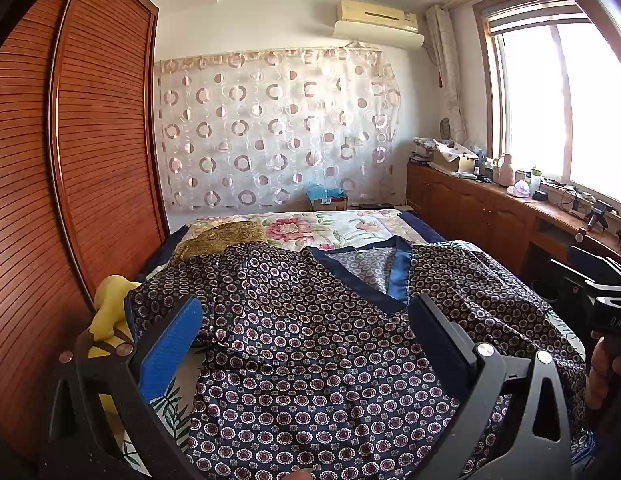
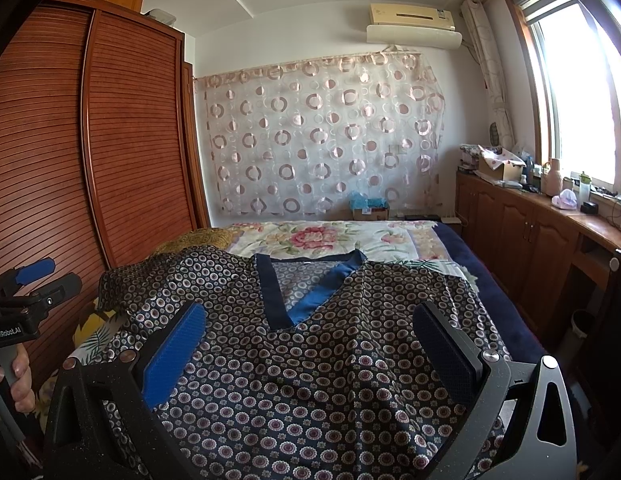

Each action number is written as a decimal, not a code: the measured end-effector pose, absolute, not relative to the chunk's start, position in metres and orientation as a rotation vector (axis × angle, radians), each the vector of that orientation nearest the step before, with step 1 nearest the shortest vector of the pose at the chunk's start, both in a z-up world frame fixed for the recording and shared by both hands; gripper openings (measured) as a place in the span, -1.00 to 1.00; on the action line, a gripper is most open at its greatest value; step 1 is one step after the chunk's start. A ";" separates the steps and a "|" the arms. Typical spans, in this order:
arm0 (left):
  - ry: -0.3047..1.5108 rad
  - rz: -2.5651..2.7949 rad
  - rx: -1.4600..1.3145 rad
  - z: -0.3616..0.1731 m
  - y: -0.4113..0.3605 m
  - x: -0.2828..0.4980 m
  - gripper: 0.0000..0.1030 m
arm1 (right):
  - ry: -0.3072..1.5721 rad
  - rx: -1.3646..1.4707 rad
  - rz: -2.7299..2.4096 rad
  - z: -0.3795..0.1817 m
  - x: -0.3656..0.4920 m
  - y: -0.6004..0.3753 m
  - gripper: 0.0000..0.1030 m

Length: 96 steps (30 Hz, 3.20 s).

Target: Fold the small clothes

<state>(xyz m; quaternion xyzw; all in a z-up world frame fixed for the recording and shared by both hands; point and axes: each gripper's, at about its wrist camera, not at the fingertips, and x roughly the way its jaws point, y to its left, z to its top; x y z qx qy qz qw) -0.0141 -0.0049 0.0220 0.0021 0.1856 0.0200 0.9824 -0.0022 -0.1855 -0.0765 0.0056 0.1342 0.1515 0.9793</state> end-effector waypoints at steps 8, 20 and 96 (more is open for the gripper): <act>0.376 0.039 0.003 0.022 -0.005 -0.014 1.00 | 0.272 0.011 0.306 -0.077 -0.002 -0.185 1.00; 0.418 0.038 -0.013 -0.003 0.016 0.010 1.00 | 0.272 -0.002 0.308 -0.084 0.011 -0.172 1.00; 0.559 -0.274 0.050 0.012 0.079 0.143 -0.95 | 0.597 -0.111 0.509 -0.139 0.101 -0.109 1.00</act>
